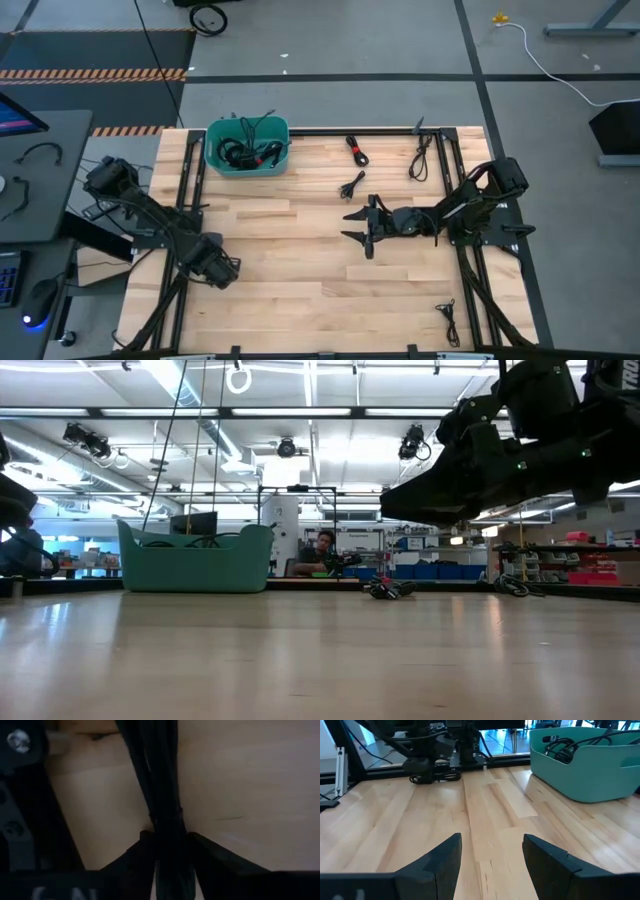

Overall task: Pick and place USB-C Cables
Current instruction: Put the black charger cable into the blue bin

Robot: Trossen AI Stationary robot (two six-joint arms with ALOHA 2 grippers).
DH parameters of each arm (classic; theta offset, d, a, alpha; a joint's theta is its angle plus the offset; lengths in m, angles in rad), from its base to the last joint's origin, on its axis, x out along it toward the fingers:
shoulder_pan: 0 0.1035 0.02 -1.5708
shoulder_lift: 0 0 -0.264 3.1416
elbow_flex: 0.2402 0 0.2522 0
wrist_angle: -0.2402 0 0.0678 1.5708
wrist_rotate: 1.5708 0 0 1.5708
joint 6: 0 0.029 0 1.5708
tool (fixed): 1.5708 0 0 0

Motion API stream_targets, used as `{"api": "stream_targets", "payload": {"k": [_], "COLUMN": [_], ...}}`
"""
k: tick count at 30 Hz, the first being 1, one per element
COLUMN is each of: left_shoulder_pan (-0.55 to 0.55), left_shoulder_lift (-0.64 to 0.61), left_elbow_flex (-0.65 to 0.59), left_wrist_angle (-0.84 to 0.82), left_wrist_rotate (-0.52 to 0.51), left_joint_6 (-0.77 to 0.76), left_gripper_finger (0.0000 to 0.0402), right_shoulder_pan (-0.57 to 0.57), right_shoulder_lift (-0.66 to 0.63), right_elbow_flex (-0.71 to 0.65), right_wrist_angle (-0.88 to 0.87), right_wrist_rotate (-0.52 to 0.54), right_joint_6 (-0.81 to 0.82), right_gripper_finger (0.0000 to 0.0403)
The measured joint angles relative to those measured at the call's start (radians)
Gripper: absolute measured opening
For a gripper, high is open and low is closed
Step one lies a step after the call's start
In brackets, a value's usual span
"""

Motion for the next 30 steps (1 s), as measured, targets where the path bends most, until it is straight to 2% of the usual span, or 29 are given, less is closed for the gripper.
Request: {"api": "stream_targets", "payload": {"k": [4, 9, 11, 17, 20, 26, 30], "left_shoulder_pan": [-0.027, -0.058, -0.069, -0.084, -0.081, -0.042, 0.038], "left_shoulder_lift": [0.0, 0.001, 0.002, 0.003, 0.0, 0.001, 0.001], "left_elbow_flex": [0.001, 0.014, 0.052, 0.175, 0.212, 0.21, 0.209], "left_wrist_angle": [0.002, -0.003, -0.025, -0.052, 0.001, 0.119, 0.218], "left_wrist_rotate": [-0.026, -0.057, -0.102, -0.426, -0.594, -0.964, -1.143], "left_joint_6": [0.022, 0.081, 0.116, 0.214, 0.313, 0.569, 0.838], "left_gripper_finger": [0.0072, 0.0067, 0.0067, 0.0067, 0.0067, 0.0066, 0.0066], "right_shoulder_pan": [-0.009, -0.017, -0.021, -0.037, -0.04, -0.03, -0.015], "right_shoulder_lift": [0.0, 0.0, 0.0, 0.0, 0.0, 0.0, 0.0], "right_elbow_flex": [0.0, 0.0, 0.0, 0.0, 0.0, 0.0, 0.0], "right_wrist_angle": [0.0, 0.0, 0.0, 0.0, 0.0, -0.004, -0.007], "right_wrist_rotate": [0.0, 0.006, 0.016, 0.042, 0.045, 0.032, 0.029], "right_joint_6": [0.006, 0.008, 0.008, 0.009, 0.034, 0.063, 0.096], "right_gripper_finger": [0.0215, 0.0215, 0.0215, 0.0215, 0.0215, 0.021, 0.0204]}}
